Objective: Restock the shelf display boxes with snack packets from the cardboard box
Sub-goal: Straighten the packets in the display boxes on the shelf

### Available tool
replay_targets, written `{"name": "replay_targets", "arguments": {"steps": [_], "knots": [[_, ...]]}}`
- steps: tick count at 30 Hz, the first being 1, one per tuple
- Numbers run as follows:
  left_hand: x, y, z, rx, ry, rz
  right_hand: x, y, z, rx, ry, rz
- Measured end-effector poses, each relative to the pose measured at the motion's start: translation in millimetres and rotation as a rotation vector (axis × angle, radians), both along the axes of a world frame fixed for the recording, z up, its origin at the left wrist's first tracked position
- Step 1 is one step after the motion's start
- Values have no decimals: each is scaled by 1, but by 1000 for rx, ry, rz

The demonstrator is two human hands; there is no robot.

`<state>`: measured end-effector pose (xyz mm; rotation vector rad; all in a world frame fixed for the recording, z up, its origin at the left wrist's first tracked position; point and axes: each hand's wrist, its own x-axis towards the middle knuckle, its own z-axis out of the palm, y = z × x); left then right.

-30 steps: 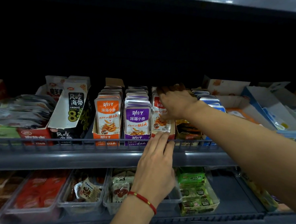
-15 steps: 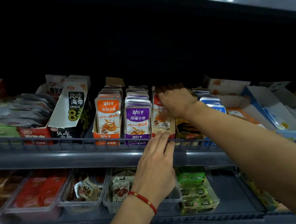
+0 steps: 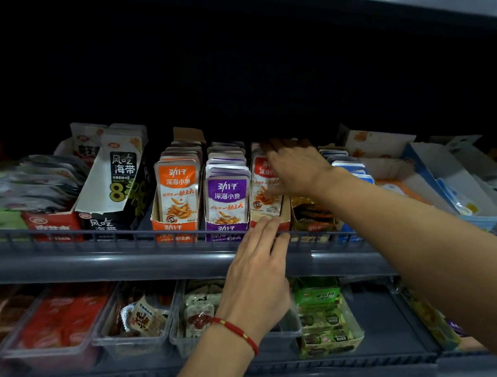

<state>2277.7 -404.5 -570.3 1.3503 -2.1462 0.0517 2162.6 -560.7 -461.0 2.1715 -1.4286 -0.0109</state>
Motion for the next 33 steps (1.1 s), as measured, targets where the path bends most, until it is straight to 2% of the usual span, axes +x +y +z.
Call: {"name": "replay_targets", "arguments": {"steps": [4,7,11,14,17,25,33], "knots": [[-3,0,2,-15,-5,18,-21,21,23,8,-167,136],[-11,3,4,-49,-9,-16,-50,45,36,0,-202,223],[-26,9,4,-72,-41,-60,-87,87,32,3,-128,270],[-34,9,5,-70,-43,-62,-100,106,14,36,11,270],[-38,9,6,-63,-63,-58,-101,100,-1,50,40,237],[-48,0,11,-69,-190,-45,-95,69,4,35,-145,231],[-57,-7,25,-34,-231,-2,-85,40,6,-151,-265,174]]}}
